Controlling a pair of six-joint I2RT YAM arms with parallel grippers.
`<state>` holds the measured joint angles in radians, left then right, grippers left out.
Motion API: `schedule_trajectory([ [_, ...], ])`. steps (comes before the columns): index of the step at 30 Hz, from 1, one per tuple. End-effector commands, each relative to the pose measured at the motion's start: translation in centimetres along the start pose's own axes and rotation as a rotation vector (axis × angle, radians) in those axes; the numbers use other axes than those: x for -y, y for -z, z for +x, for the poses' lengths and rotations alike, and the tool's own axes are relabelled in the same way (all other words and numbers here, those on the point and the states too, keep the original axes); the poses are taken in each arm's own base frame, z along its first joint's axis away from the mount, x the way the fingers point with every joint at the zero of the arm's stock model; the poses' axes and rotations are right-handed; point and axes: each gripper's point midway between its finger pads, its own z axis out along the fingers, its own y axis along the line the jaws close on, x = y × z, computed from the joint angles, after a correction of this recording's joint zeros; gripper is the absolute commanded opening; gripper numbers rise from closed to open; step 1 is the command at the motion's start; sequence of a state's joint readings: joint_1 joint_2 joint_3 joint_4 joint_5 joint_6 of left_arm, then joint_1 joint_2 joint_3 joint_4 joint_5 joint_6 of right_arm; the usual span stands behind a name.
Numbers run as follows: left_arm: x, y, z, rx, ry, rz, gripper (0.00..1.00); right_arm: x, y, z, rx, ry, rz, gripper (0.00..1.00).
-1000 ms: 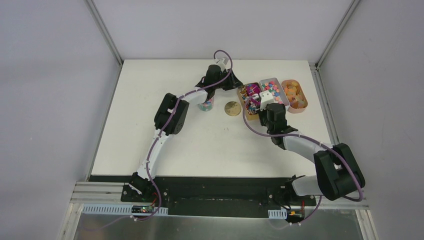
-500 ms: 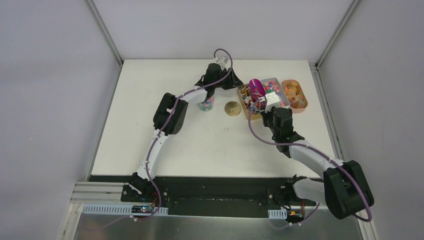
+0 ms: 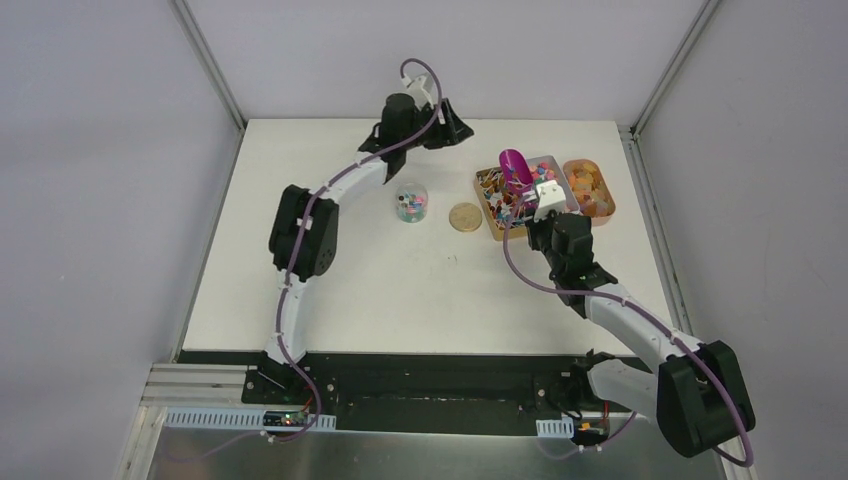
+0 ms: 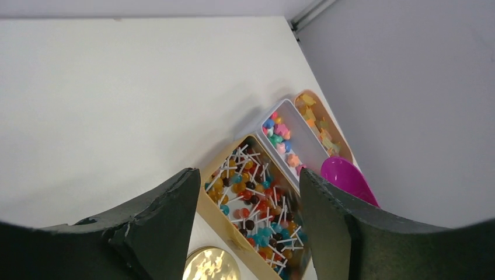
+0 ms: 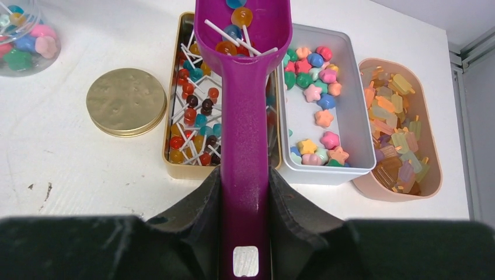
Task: Pack the candies
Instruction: Scoop the fake candies from the storage box, then place the fake candies in the packing bottle.
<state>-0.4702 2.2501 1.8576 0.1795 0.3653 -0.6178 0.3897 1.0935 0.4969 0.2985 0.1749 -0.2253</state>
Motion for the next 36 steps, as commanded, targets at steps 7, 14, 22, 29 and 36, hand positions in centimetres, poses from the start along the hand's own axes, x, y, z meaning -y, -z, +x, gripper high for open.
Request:
schedule_trajectory([
  [7, 3.5, 11.4, -9.8, 0.166, -0.155, -0.070, 0.99, -1.0, 0.6, -6.6, 0.119, -0.017, -0.049, 0.00],
  [14, 3.8, 20.3, -10.2, 0.180, -0.270, -0.234, 0.99, -2.7, 0.9, -8.4, 0.096, 0.058, -0.100, 0.00],
  [22, 5.5, 31.3, -9.0, 0.301, -0.407, -0.361, 0.99, -6.4, 0.4, -9.6, 0.049, 0.193, -0.138, 0.00],
  [29, 4.5, 37.7, -6.3, 0.405, -0.477, -0.454, 0.99, -9.5, -0.4, -10.1, 0.000, 0.298, -0.187, 0.00],
  [36, 4.7, 40.9, -5.3, 0.517, -0.486, -0.459, 0.99, -12.4, -1.0, -9.7, -0.063, 0.389, -0.242, 0.00],
])
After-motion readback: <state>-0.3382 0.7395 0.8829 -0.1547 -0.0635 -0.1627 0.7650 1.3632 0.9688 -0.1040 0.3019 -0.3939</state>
